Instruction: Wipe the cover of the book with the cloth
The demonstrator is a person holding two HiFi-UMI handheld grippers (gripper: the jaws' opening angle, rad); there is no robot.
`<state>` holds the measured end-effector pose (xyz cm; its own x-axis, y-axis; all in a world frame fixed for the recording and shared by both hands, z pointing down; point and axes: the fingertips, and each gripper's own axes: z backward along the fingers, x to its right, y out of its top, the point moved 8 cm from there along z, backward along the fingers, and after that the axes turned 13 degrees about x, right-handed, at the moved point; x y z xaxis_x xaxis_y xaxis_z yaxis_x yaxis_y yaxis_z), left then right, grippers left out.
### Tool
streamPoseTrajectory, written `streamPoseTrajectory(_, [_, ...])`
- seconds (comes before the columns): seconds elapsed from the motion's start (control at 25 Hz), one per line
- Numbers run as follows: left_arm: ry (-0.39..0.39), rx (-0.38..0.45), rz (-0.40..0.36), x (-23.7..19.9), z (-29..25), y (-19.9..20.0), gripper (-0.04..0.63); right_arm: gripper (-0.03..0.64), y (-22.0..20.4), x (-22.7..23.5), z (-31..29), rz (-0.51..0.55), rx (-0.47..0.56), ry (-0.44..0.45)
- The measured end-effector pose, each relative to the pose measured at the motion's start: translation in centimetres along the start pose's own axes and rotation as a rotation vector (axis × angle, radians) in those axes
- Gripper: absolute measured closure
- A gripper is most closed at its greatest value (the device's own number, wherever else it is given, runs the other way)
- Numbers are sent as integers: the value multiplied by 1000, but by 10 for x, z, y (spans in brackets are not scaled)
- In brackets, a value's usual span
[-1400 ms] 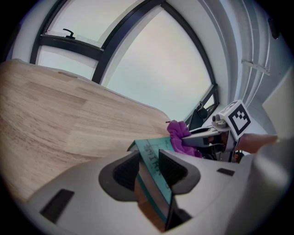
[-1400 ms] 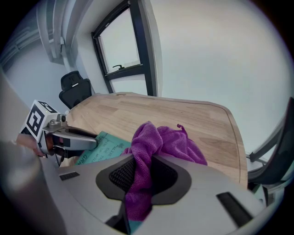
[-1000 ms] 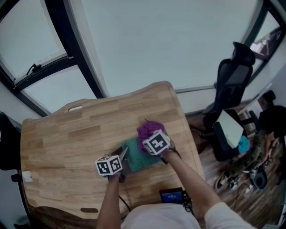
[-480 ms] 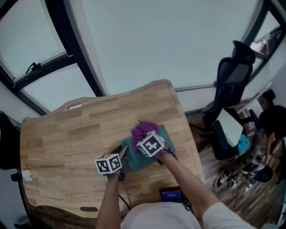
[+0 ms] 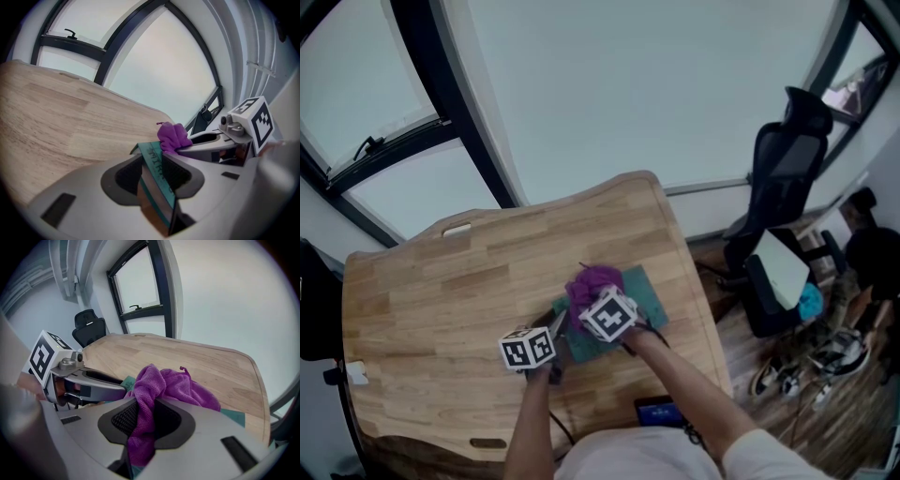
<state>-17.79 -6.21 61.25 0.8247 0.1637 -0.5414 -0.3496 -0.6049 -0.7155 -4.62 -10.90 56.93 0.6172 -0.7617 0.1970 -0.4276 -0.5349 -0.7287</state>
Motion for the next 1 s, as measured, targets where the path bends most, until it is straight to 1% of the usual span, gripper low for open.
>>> streamPoseTrajectory(0.28, [0,1,0,0,-1,1,460,537,0,-13,-3,-11,19,39])
streamPoseTrajectory(1.0, [2,-2,5,-2,-1,1,462,537,-10,-27,5,-15,11,69])
